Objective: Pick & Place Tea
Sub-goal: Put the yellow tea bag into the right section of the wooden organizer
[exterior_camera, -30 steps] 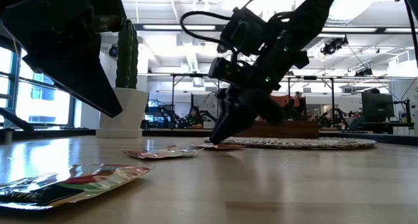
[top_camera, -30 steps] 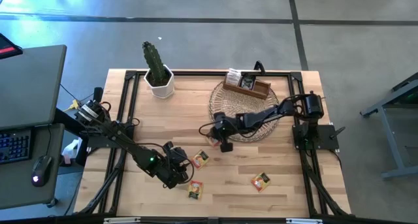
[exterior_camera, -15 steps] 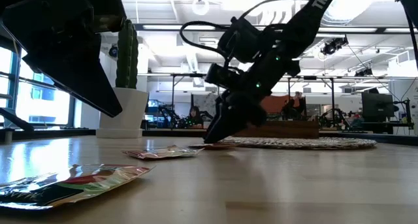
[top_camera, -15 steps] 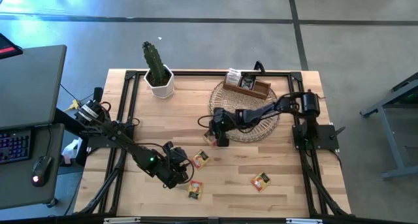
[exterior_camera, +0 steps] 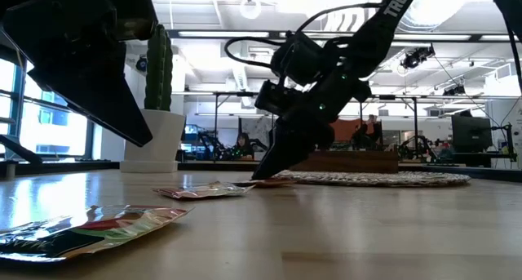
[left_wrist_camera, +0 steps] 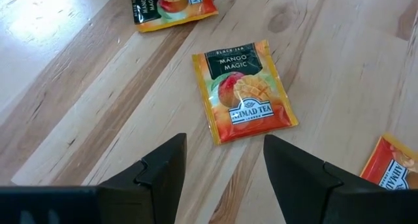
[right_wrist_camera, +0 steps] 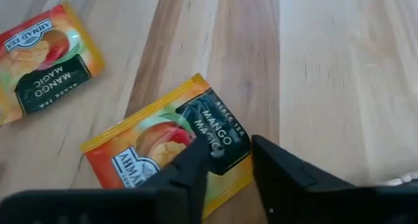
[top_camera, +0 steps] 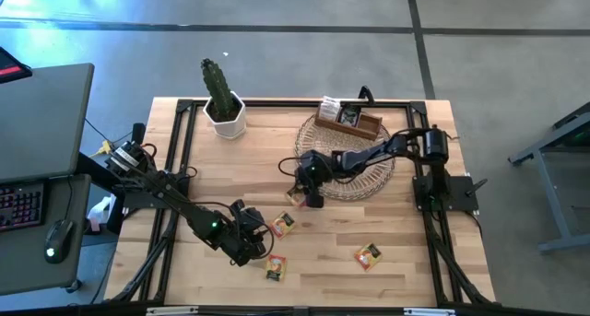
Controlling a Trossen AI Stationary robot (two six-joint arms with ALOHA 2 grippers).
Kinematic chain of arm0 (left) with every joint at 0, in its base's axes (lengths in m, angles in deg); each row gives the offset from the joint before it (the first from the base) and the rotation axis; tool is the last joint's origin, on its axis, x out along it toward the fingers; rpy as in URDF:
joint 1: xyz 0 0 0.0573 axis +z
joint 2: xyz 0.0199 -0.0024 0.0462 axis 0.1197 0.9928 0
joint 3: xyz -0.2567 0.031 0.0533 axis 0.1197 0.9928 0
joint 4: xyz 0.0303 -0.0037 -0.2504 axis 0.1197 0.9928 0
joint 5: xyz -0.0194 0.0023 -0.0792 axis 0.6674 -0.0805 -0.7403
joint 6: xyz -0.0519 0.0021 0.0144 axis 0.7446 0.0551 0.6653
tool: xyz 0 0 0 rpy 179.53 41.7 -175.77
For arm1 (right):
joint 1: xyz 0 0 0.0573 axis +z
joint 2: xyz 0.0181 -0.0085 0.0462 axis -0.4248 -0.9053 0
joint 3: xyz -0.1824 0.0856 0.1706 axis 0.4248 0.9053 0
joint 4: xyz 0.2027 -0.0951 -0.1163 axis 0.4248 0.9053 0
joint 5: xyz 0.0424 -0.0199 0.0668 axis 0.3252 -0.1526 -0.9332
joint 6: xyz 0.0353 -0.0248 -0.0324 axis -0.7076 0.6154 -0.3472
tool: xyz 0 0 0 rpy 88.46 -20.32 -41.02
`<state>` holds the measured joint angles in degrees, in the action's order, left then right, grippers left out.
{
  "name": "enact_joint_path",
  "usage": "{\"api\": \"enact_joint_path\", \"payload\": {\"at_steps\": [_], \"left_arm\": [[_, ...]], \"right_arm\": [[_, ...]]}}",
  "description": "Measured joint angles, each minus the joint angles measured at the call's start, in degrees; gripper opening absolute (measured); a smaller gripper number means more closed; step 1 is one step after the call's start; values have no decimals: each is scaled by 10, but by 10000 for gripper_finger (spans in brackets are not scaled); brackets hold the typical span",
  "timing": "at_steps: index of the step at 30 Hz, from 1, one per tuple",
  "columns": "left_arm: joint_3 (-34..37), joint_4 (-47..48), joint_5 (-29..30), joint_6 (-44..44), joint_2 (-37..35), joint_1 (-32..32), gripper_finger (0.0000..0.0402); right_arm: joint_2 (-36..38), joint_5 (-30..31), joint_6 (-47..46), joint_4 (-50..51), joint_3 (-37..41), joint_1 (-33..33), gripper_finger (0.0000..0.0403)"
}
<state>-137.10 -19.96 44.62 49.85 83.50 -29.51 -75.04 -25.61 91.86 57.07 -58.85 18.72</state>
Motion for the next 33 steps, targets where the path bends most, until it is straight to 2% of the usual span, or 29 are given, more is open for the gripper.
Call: {"api": "enact_joint_path", "payload": {"at_steps": [8, 14, 18, 20, 21, 26, 28, 30, 33], "left_arm": [[0, 1, -5, 0, 0, 0, 202], [0, 1, -6, 0, 0, 0, 202], [0, 1, -9, 0, 0, 0, 202], [0, -1, -10, 0, 0, 0, 202], [0, -2, -10, 0, 0, 0, 202], [0, -3, -11, 10, 0, 0, 202], [0, -4, -14, 10, 0, 0, 202], [0, -6, -14, 10, 0, 0, 202], [0, -16, -14, 12, 0, 0, 202]], "right_arm": [[-1, -4, 4, 2, 1, 2, 10], [19, 33, 4, -6, 3, 21, 8], [68, 99, 6, 26, 8, 37, 4], [109, 179, 15, 39, 7, 47, 7], [132, 241, 21, 46, 5, 53, 7], [244, 612, 52, 95, 4, 86, 4], [289, 743, 51, 127, 4, 91, 5], [335, 822, 18, 169, 16, 87, 3], [398, 840, -93, 237, 59, 69, 2]]}}
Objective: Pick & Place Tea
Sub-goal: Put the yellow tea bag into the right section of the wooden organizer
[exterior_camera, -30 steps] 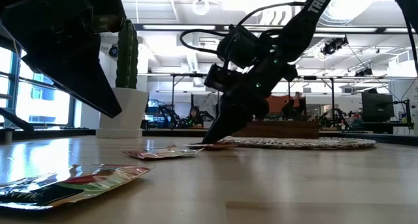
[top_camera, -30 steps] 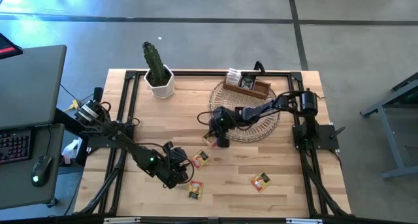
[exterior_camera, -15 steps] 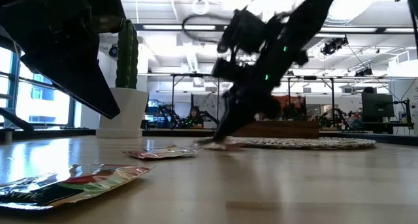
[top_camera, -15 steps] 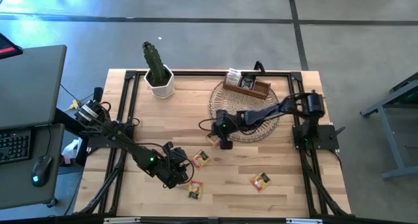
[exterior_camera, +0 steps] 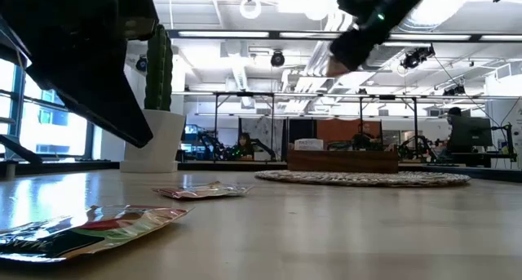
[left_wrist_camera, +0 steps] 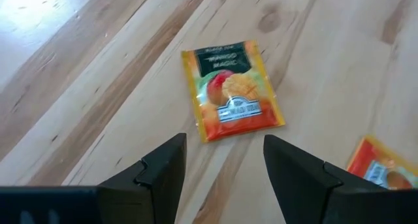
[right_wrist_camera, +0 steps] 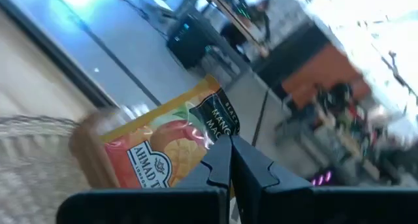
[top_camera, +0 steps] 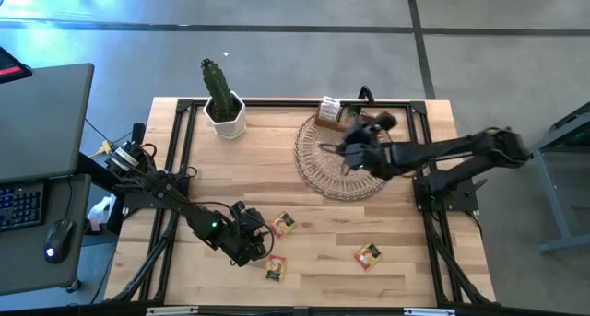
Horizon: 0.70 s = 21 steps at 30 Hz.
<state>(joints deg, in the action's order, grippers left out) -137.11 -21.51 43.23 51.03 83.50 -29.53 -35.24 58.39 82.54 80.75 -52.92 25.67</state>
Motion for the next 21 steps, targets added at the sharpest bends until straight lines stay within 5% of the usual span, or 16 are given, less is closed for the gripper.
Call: {"api": "enact_joint_path", "payload": {"at_steps": [8, 15, 21], "left_arm": [[0, -4, 0, -1, 0, 0, 202], [0, -5, -25, -1, 0, 0, 202], [0, -5, -39, -2, 0, 1, 202]], "right_arm": [[101, -7, -51, -97, 204, -91, 2], [86, -115, 71, -409, 331, -178, 1], [73, -160, 175, -477, 345, -228, 1]]}}
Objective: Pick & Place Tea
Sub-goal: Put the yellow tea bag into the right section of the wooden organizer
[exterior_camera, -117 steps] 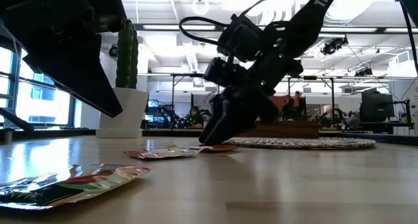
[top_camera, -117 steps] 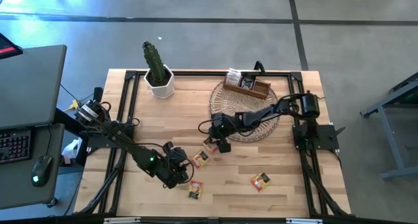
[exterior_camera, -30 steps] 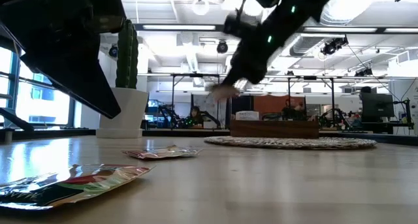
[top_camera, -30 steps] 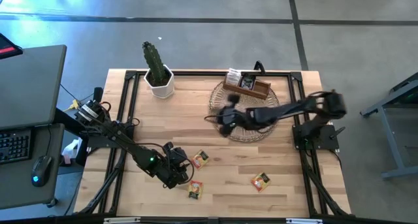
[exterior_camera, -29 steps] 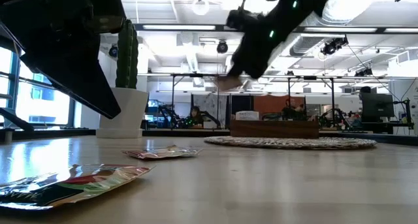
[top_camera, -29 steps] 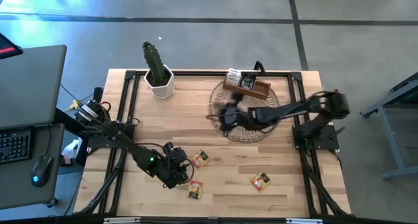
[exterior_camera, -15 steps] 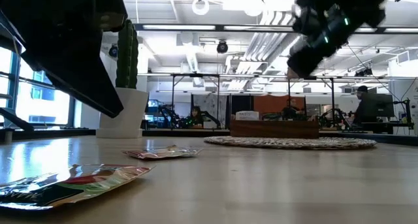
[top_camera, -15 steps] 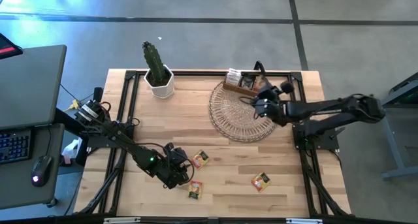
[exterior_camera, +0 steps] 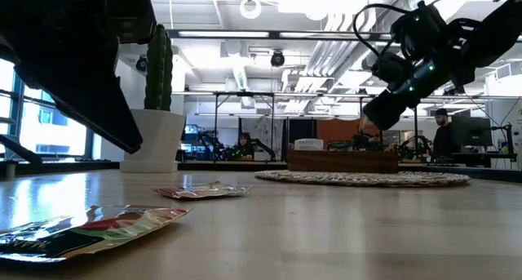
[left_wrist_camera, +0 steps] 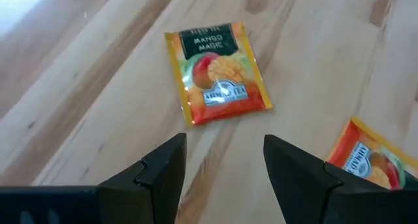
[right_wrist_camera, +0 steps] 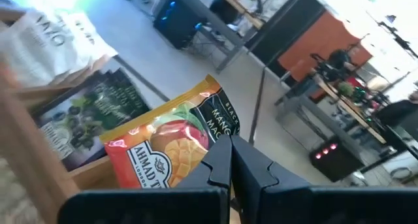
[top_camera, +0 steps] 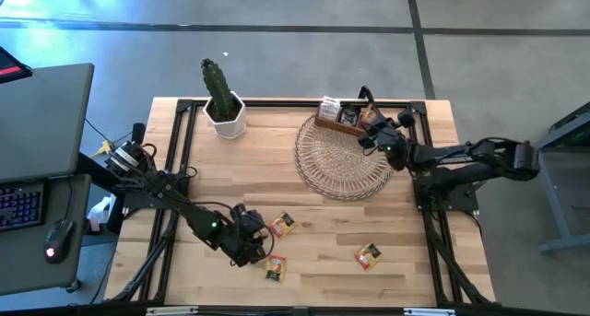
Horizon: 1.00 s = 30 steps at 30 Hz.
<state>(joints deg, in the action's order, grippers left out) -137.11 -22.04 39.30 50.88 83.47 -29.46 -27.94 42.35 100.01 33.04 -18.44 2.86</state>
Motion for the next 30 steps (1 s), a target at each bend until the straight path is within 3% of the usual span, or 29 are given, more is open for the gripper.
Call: {"api": "enact_joint_path", "payload": {"at_steps": [10, 17, 25, 30], "left_arm": [[0, 1, 22, 0, 0, 0, 202], [0, 1, 22, 0, 0, 0, 202], [0, 1, 22, 0, 0, 0, 202], [0, 1, 24, 0, 0, 0, 202]], "right_arm": [[0, -36, 9, 11, 0, -44, 0], [0, -186, -4, 11, 0, -98, 3], [0, -209, 10, 84, 0, -136, 3], [0, -218, 16, 68, 0, -147, 4]]}}
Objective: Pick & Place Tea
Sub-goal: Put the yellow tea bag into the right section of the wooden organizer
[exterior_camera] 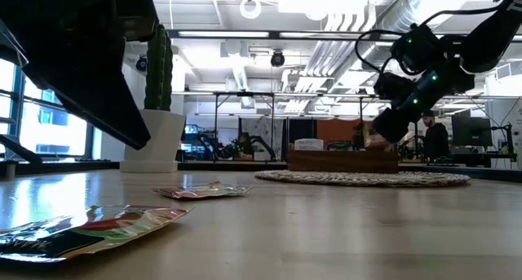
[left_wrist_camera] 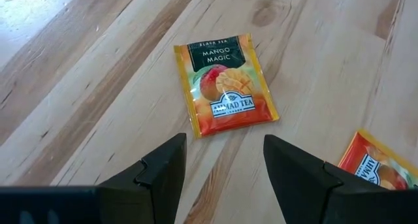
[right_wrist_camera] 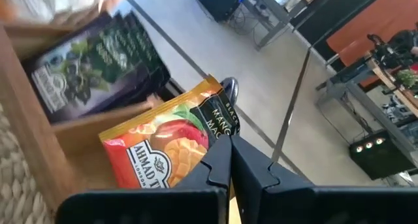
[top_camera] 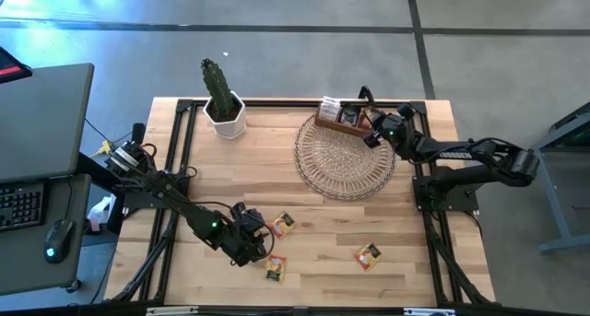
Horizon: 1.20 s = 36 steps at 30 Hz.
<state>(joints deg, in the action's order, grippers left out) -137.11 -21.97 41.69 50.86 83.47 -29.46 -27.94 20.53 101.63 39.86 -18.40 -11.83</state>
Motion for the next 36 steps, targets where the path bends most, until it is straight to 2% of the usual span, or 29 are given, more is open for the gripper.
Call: {"api": "enact_joint_path", "payload": {"at_steps": [5, 14, 21, 25, 30, 33, 36], "left_arm": [[0, 0, 4, 0, 0, 0, 202], [0, 0, 6, 0, 0, 0, 202], [0, 0, 3, 0, 0, 0, 202], [0, 0, -13, 0, 0, 0, 202], [0, 0, -32, 0, 0, 0, 202], [0, 0, -44, 0, 0, 0, 202], [0, 0, -49, 0, 0, 0, 202]], "right_arm": [[0, -18, 6, -26, 0, -7, 19], [0, -28, 8, -27, 0, -7, 86], [0, -30, -1, -27, 0, 32, 111], [0, -44, -7, -28, 0, 83, 112], [0, -64, -8, -22, -6, 190, 113], [0, -102, -24, 31, -37, 274, 113], [0, -128, -100, 121, -97, 355, 113]]}}
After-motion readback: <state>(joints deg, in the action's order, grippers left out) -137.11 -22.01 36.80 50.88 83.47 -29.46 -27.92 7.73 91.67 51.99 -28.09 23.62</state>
